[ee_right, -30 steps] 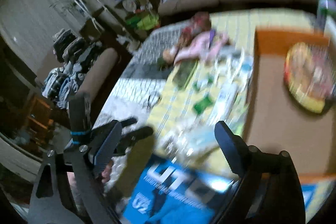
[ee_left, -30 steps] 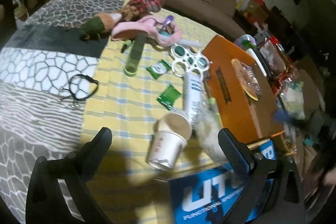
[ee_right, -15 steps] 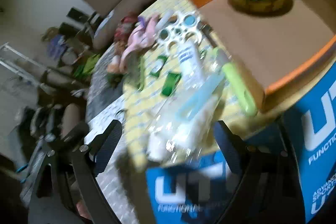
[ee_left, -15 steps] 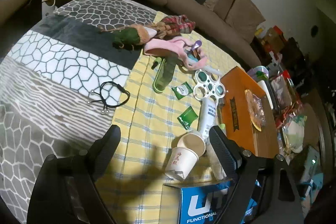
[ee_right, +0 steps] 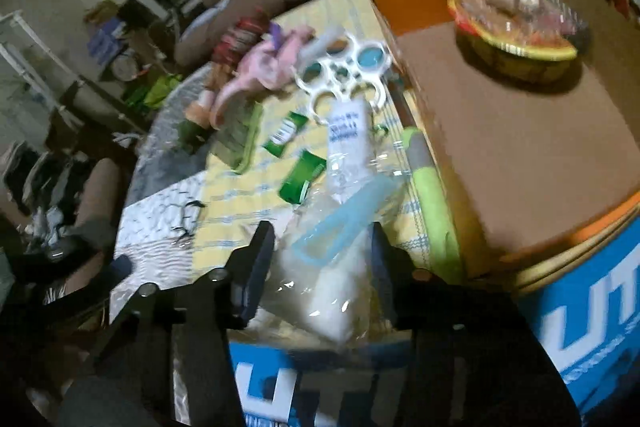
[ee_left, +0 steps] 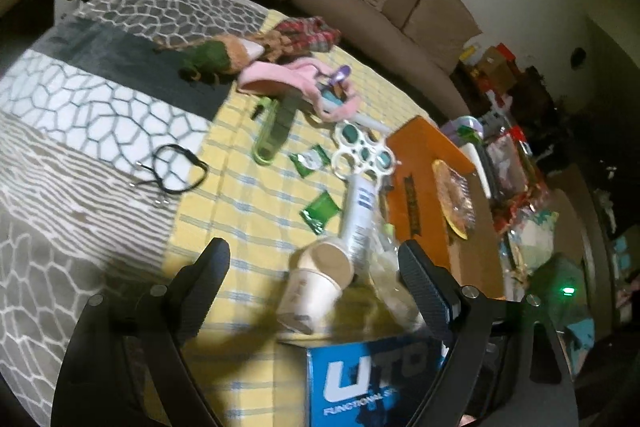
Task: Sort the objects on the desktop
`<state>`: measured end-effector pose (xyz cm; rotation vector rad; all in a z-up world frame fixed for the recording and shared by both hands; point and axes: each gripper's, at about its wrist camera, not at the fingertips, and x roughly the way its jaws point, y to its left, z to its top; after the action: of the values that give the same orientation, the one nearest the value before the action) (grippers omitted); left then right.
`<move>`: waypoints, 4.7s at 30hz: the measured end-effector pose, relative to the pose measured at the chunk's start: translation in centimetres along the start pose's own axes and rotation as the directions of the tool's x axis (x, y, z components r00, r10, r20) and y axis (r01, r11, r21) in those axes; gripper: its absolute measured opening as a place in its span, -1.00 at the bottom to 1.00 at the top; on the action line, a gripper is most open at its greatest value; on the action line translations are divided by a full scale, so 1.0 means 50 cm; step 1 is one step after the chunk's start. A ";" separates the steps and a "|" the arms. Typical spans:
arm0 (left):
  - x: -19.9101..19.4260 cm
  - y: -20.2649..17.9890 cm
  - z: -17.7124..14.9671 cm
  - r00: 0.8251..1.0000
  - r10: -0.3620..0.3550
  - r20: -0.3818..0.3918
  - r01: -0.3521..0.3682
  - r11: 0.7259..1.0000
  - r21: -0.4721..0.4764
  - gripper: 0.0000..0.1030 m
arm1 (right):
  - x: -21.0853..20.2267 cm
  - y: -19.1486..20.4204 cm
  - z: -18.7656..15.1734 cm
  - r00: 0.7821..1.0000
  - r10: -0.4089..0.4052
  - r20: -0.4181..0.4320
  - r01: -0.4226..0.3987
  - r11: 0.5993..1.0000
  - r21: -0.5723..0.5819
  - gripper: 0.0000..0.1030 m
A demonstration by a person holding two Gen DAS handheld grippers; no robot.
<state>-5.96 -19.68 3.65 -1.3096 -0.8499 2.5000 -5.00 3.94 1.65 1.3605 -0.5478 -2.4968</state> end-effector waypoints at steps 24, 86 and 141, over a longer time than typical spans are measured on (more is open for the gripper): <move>0.008 -0.116 -0.021 0.914 -0.401 -0.064 0.402 0.916 0.010 0.71 | -0.313 -0.003 0.080 0.966 0.144 0.214 -0.091 0.967 -0.240 -0.24; 0.326 -0.588 -0.108 0.865 0.283 -0.414 0.230 0.510 0.829 -0.79 | -0.299 -0.433 0.199 0.991 0.076 -0.107 -0.083 0.995 -0.059 0.23; 0.211 -0.395 0.044 0.989 0.047 -0.141 -0.009 0.965 0.263 0.10 | 0.043 -0.177 0.207 0.906 -0.117 -0.408 -0.029 0.942 -0.333 -0.25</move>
<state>-15.74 -0.03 8.61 -1.3977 -0.4532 2.3995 -15.19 13.24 1.30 1.7084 0.0017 -2.0953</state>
